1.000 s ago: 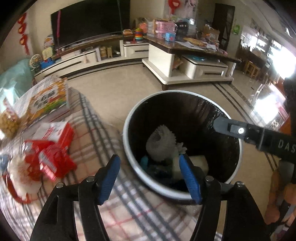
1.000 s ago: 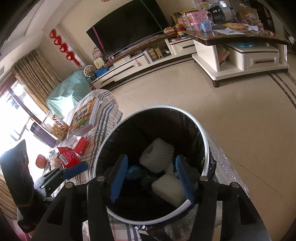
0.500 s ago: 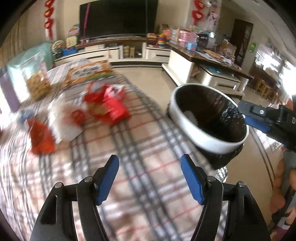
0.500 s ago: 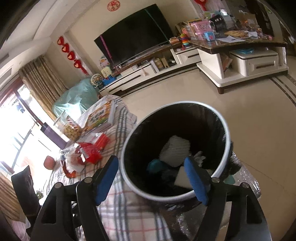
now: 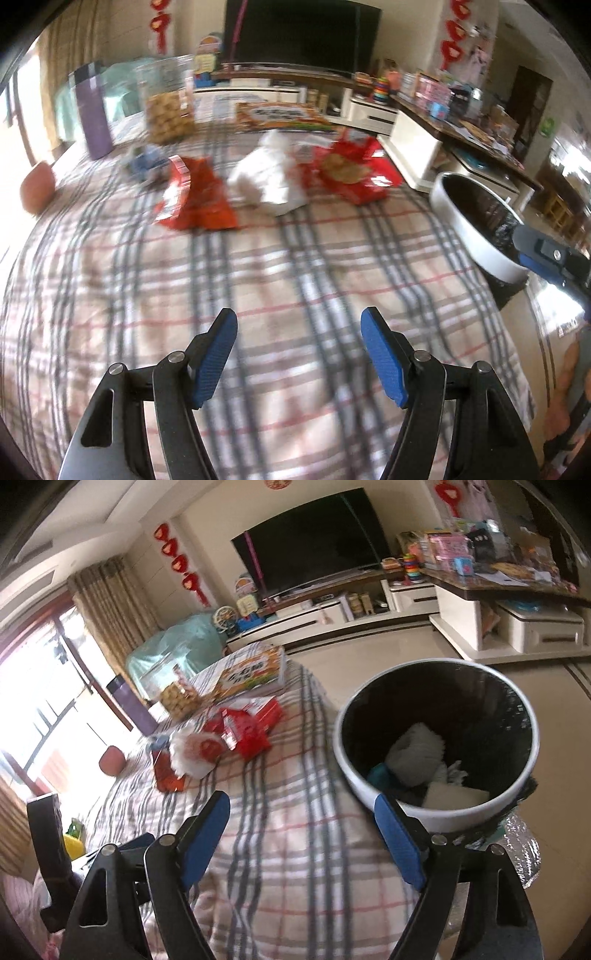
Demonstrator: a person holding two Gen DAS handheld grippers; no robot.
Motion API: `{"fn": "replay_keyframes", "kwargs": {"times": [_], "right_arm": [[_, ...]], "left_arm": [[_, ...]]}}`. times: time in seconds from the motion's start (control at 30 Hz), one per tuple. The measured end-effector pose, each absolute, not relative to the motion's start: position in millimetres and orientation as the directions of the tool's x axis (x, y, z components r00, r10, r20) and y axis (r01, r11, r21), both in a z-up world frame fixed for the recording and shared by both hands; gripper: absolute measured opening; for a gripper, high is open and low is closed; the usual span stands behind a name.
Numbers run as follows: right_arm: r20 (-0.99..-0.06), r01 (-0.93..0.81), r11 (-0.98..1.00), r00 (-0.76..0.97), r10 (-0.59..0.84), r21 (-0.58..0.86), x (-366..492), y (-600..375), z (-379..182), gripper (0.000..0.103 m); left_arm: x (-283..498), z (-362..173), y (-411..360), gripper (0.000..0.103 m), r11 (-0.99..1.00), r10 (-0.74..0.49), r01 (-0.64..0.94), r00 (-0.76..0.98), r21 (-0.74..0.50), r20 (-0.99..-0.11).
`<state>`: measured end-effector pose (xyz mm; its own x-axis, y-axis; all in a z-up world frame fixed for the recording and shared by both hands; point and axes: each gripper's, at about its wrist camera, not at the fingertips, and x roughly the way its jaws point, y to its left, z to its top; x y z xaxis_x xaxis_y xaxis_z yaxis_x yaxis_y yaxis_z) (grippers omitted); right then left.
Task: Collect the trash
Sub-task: 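Move both open tools back over the table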
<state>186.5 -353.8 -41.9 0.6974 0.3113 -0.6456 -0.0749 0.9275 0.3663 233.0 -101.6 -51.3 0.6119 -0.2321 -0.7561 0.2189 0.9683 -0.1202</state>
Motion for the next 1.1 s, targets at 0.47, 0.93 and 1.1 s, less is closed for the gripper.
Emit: {"fn": "replay_keyframes", "kwargs": {"times": [0.47, 0.93, 1.1], "right_arm": [[-0.680, -0.154, 0.924, 0.636, 0.365, 0.351, 192.4, -291.5, -64.2, 0.086], [-0.688, -0.194, 0.930, 0.629, 0.363, 0.313, 211.7, -261.2, -69.9, 0.086], [-0.691, -0.201, 0.932, 0.627, 0.360, 0.303, 221.4, -257.7, -71.3, 0.086]], "left_arm": [[224.3, -55.3, -54.7, 0.073, 0.990, -0.141, 0.086, 0.624, -0.112, -0.769], [248.5, -58.8, -40.7, 0.073, 0.994, -0.113, 0.070, 0.636, -0.089, -0.763], [257.3, -61.8, -42.2, 0.073, 0.994, -0.110, 0.074, 0.634, -0.081, -0.765]]}}
